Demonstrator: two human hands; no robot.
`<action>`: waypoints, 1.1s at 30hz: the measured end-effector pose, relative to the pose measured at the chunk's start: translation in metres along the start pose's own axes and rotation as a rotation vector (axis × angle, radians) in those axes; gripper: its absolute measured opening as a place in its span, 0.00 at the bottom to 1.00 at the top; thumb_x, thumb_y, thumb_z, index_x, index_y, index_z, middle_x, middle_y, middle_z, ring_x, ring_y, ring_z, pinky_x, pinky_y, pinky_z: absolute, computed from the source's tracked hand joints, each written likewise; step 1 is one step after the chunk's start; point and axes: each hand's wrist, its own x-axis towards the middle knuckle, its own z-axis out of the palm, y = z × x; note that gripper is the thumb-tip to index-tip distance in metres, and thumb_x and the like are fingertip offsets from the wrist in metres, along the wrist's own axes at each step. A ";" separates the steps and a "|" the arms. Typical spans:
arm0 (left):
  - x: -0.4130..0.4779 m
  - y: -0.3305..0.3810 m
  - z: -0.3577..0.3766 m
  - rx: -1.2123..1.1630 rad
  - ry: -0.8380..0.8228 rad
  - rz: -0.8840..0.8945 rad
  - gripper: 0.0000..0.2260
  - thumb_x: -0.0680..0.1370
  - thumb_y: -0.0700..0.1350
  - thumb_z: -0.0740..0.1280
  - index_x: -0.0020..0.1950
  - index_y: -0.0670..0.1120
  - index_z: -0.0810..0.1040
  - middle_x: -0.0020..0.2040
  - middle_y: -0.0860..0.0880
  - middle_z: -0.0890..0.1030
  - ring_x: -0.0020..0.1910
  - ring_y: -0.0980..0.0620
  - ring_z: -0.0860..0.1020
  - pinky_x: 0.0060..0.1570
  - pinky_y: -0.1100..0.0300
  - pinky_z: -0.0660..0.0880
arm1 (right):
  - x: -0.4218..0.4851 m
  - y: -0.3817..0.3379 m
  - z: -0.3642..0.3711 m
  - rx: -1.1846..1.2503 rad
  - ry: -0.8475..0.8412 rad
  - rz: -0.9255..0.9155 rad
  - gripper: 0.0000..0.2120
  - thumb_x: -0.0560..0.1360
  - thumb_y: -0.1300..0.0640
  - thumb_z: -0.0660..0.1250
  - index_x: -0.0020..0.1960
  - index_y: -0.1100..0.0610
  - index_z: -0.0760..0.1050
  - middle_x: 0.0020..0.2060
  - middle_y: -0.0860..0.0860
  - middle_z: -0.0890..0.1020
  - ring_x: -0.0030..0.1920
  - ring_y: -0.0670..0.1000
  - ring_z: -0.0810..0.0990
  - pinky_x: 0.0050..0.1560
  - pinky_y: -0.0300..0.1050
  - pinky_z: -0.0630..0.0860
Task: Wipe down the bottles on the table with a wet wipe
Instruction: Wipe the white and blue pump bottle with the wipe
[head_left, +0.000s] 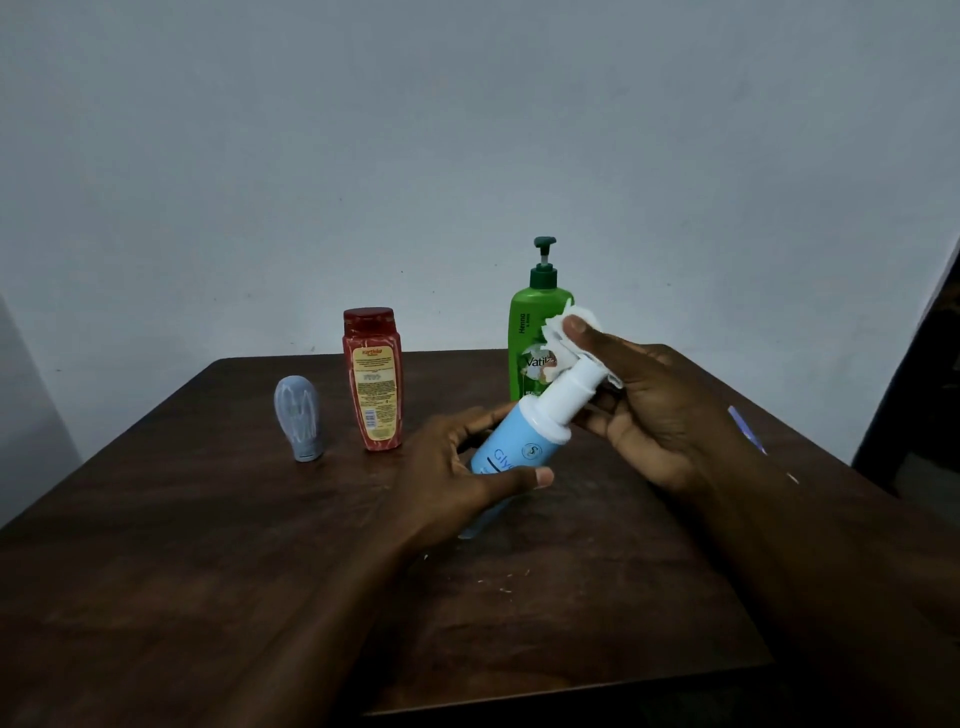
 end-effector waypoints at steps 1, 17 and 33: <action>0.000 0.000 0.000 -0.002 0.003 0.010 0.27 0.66 0.49 0.81 0.64 0.56 0.79 0.57 0.60 0.84 0.56 0.64 0.81 0.53 0.70 0.76 | 0.001 0.003 0.001 0.054 -0.019 0.031 0.12 0.75 0.53 0.69 0.55 0.59 0.81 0.42 0.52 0.86 0.39 0.48 0.84 0.53 0.49 0.81; -0.001 0.006 0.000 -0.357 -0.007 -0.058 0.27 0.66 0.49 0.79 0.64 0.46 0.81 0.58 0.48 0.85 0.58 0.47 0.83 0.59 0.45 0.79 | -0.018 0.056 0.020 0.005 0.129 -0.302 0.19 0.75 0.49 0.67 0.64 0.52 0.77 0.60 0.50 0.83 0.64 0.48 0.79 0.66 0.49 0.73; -0.005 0.022 0.001 -0.892 -0.154 -0.223 0.23 0.73 0.46 0.74 0.67 0.42 0.76 0.52 0.40 0.83 0.46 0.45 0.83 0.47 0.47 0.82 | -0.022 0.062 0.018 -0.214 0.109 -0.367 0.13 0.76 0.46 0.65 0.56 0.48 0.82 0.51 0.54 0.85 0.54 0.55 0.83 0.53 0.58 0.78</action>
